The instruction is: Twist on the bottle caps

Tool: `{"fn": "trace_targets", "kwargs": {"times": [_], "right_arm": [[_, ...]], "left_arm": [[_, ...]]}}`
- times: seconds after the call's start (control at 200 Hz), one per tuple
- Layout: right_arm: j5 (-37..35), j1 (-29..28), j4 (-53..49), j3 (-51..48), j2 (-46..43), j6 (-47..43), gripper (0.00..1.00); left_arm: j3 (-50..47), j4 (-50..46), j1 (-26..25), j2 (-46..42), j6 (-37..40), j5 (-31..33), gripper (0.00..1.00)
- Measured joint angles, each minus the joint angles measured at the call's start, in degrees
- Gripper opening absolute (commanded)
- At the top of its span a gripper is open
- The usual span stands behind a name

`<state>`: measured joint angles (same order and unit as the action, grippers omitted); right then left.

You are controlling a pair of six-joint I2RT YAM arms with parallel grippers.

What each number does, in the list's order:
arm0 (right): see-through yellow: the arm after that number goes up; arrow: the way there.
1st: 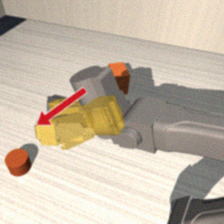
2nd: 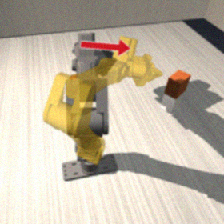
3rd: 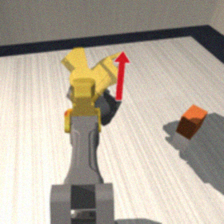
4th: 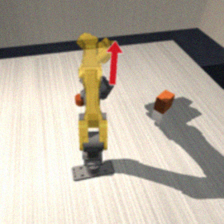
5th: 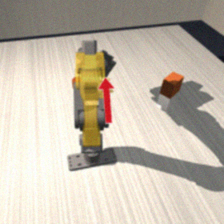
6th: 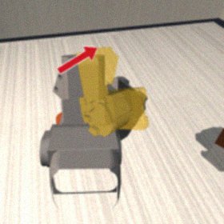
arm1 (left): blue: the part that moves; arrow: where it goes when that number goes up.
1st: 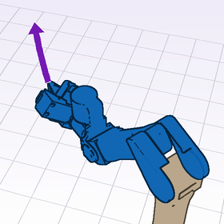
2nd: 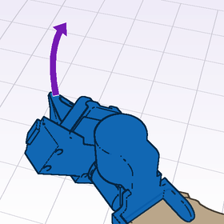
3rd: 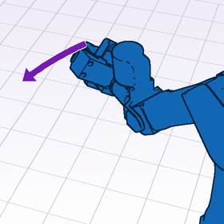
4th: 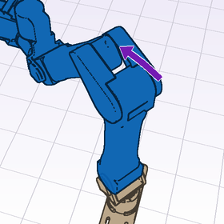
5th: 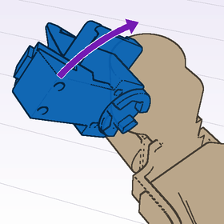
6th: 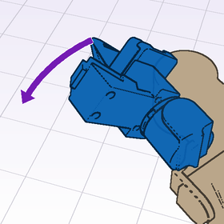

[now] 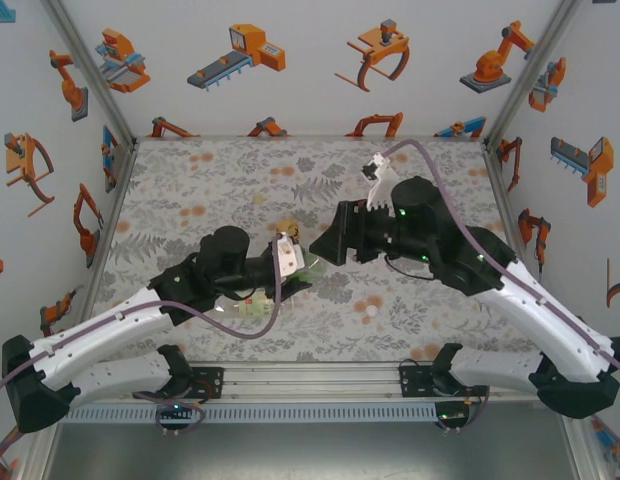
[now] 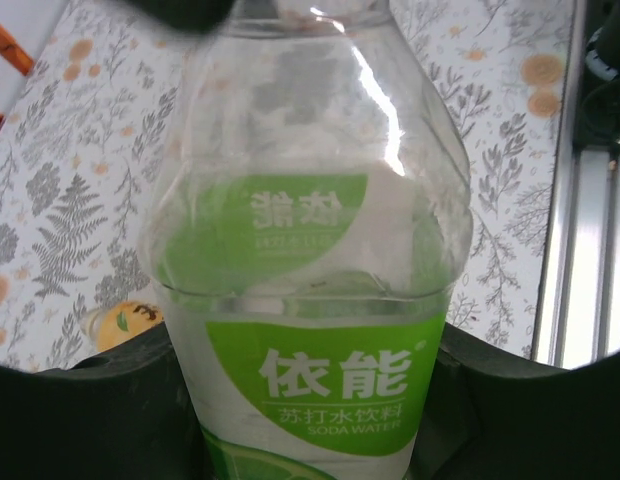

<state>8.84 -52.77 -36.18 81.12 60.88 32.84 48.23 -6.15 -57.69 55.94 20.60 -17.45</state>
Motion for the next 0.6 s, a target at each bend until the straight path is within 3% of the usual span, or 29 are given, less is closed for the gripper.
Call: {"fn": "trace_targets", "kwargs": {"times": [0.366,0.506,0.601], "right_arm": [[16.2,0.0,0.2,0.4,-6.1,-25.3,0.57],[13.6,-0.1,-1.2,0.4,-5.5,-26.6,0.6],[8.2,-0.2,-2.2,1.2,-4.0,-22.0,0.59]], "left_arm": [[2.4,-2.2,0.0,-0.4,0.0,-11.8,0.0],[2.8,-2.7,0.0,-0.5,-0.5,-9.7,0.0],[2.8,-3.2,0.0,-0.5,-0.8,-6.2,0.0]]}}
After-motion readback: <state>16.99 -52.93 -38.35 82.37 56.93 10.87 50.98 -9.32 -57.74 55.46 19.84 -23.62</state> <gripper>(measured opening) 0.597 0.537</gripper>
